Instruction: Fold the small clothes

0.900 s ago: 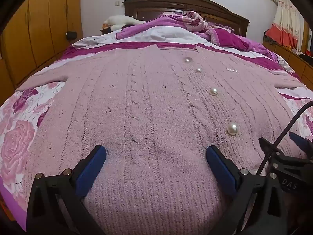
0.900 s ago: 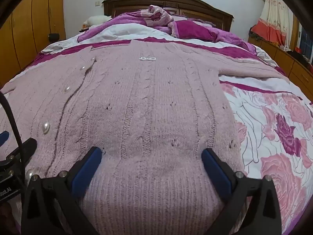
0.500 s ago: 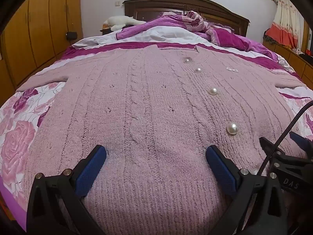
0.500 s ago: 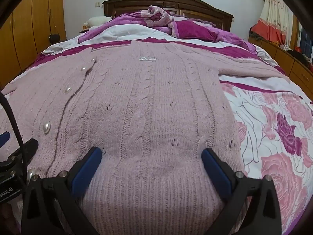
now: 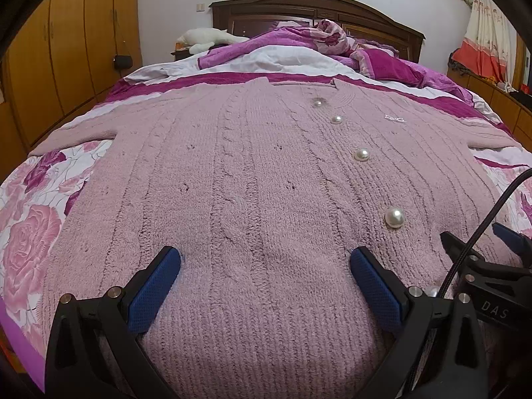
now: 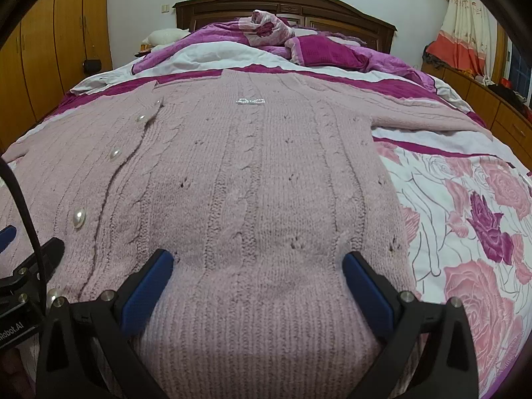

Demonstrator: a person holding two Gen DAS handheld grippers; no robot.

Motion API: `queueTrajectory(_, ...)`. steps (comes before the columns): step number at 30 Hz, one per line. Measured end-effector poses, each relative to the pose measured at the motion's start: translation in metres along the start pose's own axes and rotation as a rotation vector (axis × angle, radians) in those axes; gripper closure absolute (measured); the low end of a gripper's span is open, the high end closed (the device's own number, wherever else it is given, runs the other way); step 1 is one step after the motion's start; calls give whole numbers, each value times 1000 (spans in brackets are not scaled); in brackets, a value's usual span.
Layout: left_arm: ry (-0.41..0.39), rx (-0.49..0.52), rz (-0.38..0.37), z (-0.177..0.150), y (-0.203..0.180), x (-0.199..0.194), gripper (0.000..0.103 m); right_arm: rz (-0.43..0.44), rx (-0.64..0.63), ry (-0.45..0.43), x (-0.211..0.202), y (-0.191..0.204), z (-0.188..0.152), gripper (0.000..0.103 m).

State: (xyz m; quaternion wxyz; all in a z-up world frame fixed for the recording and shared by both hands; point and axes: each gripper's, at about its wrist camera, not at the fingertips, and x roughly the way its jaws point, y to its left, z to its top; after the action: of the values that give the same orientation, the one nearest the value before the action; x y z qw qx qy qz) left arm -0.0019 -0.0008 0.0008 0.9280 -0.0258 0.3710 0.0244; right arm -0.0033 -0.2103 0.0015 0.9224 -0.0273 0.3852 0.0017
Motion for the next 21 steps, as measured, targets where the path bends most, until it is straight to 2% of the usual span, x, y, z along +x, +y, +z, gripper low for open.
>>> queueTrajectory(21,-1,-2,0,1,1,0,18,2,3,-1,1,0,0,0)
